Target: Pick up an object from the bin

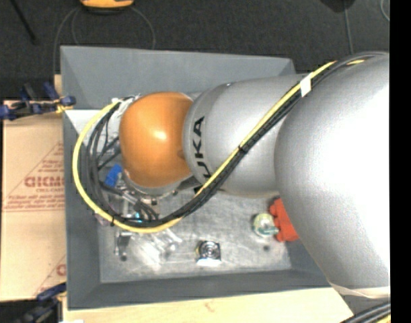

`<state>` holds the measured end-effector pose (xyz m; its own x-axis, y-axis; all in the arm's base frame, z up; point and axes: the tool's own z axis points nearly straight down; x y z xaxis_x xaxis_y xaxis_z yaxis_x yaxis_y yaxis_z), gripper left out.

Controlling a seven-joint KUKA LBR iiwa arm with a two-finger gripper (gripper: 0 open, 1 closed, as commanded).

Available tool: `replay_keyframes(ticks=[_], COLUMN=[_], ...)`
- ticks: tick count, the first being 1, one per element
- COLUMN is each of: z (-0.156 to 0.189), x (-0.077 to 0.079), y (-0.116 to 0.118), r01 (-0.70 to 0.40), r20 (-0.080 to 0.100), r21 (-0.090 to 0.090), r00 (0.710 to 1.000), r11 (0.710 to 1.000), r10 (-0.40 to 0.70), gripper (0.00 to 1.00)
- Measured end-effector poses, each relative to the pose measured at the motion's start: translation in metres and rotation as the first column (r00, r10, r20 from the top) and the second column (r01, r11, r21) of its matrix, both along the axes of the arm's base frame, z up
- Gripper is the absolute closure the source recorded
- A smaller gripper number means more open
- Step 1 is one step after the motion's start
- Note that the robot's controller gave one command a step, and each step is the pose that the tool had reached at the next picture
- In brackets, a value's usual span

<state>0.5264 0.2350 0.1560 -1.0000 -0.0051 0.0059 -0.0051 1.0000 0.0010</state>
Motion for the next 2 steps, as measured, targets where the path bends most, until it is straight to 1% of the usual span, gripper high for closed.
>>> replay_keyframes(ticks=[1, 2], z=[-0.037, -0.049], x=[0.02, 0.019], y=[-0.076, -0.096], r01=[-0.171, -0.049], r20=[0.007, 0.004], r21=[-0.003, 0.001], r00=[0.985, 0.999], r11=[0.985, 0.999], r10=[0.171, 0.049], gripper=[0.0, 0.0])
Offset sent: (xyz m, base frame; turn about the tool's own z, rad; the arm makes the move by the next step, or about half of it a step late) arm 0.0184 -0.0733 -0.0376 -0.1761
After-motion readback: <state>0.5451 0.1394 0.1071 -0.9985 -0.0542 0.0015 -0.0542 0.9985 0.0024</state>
